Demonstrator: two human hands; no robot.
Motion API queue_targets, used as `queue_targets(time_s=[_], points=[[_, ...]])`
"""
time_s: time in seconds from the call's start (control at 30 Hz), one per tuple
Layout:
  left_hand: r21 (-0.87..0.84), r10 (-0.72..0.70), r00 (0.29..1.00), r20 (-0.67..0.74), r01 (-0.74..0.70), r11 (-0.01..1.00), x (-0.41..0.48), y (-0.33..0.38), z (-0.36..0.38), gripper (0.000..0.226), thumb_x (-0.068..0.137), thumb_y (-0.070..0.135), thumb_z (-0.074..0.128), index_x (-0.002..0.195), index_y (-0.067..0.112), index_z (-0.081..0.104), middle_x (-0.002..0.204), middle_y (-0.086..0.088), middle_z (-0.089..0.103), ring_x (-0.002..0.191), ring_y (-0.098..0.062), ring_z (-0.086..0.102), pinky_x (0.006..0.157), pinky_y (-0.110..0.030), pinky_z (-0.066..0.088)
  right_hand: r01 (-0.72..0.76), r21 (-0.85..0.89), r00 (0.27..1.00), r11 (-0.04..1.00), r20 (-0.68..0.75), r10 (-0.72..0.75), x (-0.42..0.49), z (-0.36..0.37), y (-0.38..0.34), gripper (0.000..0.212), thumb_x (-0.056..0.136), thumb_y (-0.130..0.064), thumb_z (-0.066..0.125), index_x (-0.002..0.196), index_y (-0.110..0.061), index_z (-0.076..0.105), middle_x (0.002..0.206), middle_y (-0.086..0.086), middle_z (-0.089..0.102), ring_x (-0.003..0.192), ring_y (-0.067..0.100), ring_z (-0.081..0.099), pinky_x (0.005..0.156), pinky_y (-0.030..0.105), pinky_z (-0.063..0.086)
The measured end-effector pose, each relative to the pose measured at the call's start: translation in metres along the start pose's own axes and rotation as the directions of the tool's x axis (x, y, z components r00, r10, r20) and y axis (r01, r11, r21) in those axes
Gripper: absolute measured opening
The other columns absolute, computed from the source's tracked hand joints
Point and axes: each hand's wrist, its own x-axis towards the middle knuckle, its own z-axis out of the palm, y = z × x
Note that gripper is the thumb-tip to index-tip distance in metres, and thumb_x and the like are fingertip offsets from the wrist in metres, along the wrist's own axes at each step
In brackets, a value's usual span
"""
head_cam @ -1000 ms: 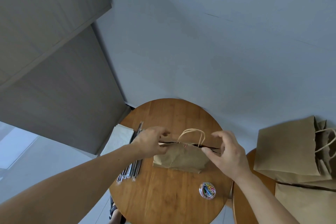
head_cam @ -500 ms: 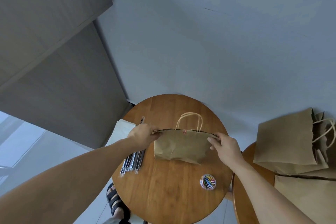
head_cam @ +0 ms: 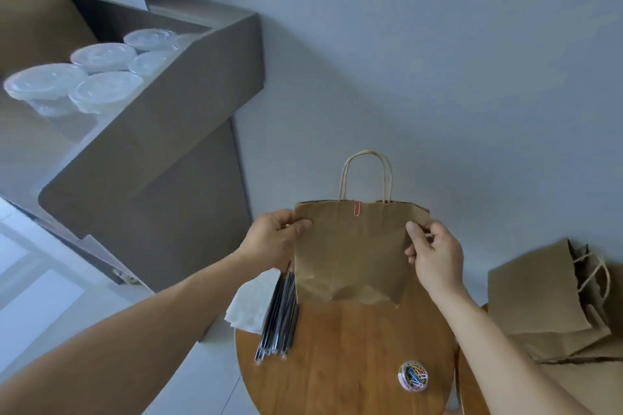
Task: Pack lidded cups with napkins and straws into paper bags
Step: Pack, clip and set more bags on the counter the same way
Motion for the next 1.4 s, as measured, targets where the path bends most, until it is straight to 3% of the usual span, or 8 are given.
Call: queue_targets(time_s=[0.17,0.3,0.47,0.57,0.83,1.07,1.23,1.4], points=[[-0.020,0.153,0.982,-0.114,-0.156,0.988,-0.027,0.035,-0.054,0.014,0.092,0.033,0.068,0.087,0.020,0.073,0.077,-0.012,0.069,0.062,-0.013,0.054,0.063,-0.030,0.047,0.108,0.027,0.990,0.994,-0.097,-0.105,-0.015,0.017,-0.083,0.013,0.097,-0.029,0.059,0.090,-0.018,0.061,0.055,0.003,0.058,0.042,0.004,0.052,0.046,0.012,0.041],[-0.050,0.263,0.942,-0.209,-0.279,0.959,-0.057,0.070,-0.104,0.018,0.094,0.031,0.065,0.078,0.024,0.069,0.067,0.012,0.067,0.059,-0.003,0.057,0.058,-0.019,0.046,0.223,0.024,0.964,0.975,-0.157,-0.217,-0.030,0.032,-0.156,0.016,0.097,-0.031,0.060,0.091,-0.016,0.061,0.053,0.003,0.058,0.040,0.004,0.052,0.046,0.012,0.040],[0.016,0.381,0.873,-0.304,-0.395,0.919,-0.107,0.120,-0.178,0.020,0.094,0.033,0.064,0.080,0.020,0.067,0.060,0.011,0.061,0.054,-0.004,0.053,0.056,-0.021,0.045,0.338,0.067,0.930,0.939,-0.175,-0.322,-0.053,0.053,-0.253,0.015,0.092,-0.036,0.063,0.079,-0.030,0.062,0.048,-0.005,0.057,0.049,0.018,0.055,0.062,0.038,0.050],[-0.001,0.421,0.821,-0.386,-0.457,0.890,-0.138,0.145,-0.222,0.019,0.095,0.033,0.063,0.087,0.017,0.071,0.082,-0.005,0.074,0.073,-0.016,0.069,0.072,-0.034,0.057,0.403,0.122,0.907,0.907,-0.183,-0.379,-0.071,0.073,-0.308,0.011,0.087,-0.041,0.063,0.079,-0.033,0.064,0.047,-0.010,0.056,0.047,0.013,0.052,0.062,0.037,0.047],[0.100,0.467,0.642,-0.608,-0.521,0.847,-0.180,0.183,-0.342,0.034,0.094,0.037,0.063,0.095,0.004,0.068,0.098,-0.019,0.071,0.094,-0.039,0.066,0.083,-0.056,0.054,0.519,0.253,0.855,0.816,-0.150,-0.497,-0.100,0.152,-0.429,0.012,0.089,-0.033,0.065,0.077,-0.034,0.064,0.068,-0.008,0.060,0.066,0.019,0.055,0.072,0.039,0.049],[0.231,0.495,0.475,-0.727,-0.510,0.828,-0.176,0.197,-0.441,0.031,0.094,0.038,0.063,0.088,0.009,0.069,0.092,-0.015,0.071,0.085,-0.034,0.067,0.079,-0.051,0.057,0.561,0.349,0.805,0.751,-0.021,-0.592,-0.084,0.237,-0.511,0.013,0.090,-0.030,0.066,0.077,-0.029,0.065,0.063,-0.008,0.060,0.043,0.006,0.053,0.067,0.043,0.054],[0.309,0.501,0.376,-0.780,-0.464,0.830,-0.150,0.192,-0.510,0.020,0.094,0.036,0.063,0.080,0.024,0.069,0.076,0.004,0.072,0.063,-0.001,0.062,0.054,-0.021,0.052,0.558,0.395,0.766,0.730,0.094,-0.636,-0.054,0.313,-0.555,0.011,0.092,-0.024,0.065,0.088,-0.014,0.067,0.062,0.000,0.059,0.040,0.006,0.051,0.065,0.043,0.054],[0.384,0.484,0.321,-0.814,-0.329,0.863,-0.121,0.177,-0.572,0.025,0.095,0.037,0.061,0.074,0.023,0.064,0.071,0.006,0.063,0.058,-0.002,0.053,0.053,-0.019,0.044,0.509,0.431,0.735,0.745,0.232,-0.637,-0.028,0.396,-0.584,0.012,0.093,-0.021,0.062,0.085,-0.012,0.063,0.062,0.004,0.059,0.037,0.005,0.051,0.049,0.031,0.048]])
